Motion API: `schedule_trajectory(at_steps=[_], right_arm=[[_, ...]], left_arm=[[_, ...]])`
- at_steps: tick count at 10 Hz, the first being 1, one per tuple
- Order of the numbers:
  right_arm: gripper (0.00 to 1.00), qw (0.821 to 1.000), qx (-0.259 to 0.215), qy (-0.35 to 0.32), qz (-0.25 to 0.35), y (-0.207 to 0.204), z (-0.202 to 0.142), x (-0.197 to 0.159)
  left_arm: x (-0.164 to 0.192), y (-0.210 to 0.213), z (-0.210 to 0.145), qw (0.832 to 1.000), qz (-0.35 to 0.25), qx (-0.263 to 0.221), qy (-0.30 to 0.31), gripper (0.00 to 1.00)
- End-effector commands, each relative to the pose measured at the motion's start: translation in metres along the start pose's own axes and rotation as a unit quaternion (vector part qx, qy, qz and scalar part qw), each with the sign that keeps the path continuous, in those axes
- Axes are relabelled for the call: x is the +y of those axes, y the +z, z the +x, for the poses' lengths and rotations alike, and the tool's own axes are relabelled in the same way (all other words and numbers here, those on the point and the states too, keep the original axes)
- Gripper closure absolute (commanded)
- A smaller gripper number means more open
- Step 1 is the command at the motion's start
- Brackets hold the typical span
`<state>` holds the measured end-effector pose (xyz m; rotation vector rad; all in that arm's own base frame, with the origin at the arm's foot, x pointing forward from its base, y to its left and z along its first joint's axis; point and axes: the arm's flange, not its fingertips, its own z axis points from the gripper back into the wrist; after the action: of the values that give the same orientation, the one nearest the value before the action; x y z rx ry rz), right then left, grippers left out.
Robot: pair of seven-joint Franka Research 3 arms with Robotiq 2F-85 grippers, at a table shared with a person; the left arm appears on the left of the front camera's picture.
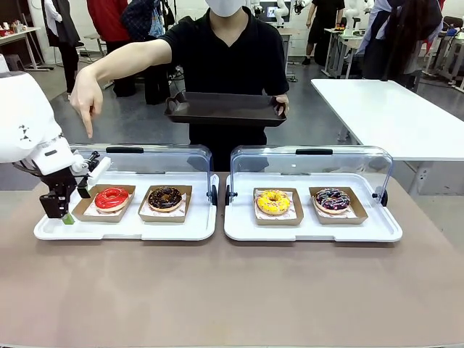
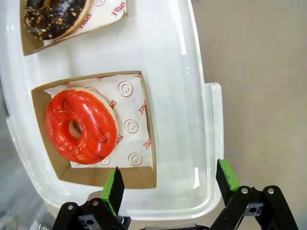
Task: Provide the desired donut to the person.
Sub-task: Pick up and lift the Paper togo box containing the Donut pointed at by the person.
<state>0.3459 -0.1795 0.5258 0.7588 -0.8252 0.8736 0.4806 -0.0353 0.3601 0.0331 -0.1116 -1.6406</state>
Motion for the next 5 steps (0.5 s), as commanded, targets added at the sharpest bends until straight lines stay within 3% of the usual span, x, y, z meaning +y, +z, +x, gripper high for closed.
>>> schedule_trajectory(at_steps=[1, 5], right_arm=[[0.00, 1.000, -0.011, 0.003, 0.003, 0.000, 0.001, -0.001], [0.00, 1.000, -0.011, 0.003, 0.003, 0.000, 0.001, -0.001]], left_arm=[[0.010, -0.009, -0.007, 1.000, -0.002, -0.001, -0.011, 0.00], [0.020, -0.020, -0.015, 1.000, -0.007, -0.010, -0.014, 0.00]])
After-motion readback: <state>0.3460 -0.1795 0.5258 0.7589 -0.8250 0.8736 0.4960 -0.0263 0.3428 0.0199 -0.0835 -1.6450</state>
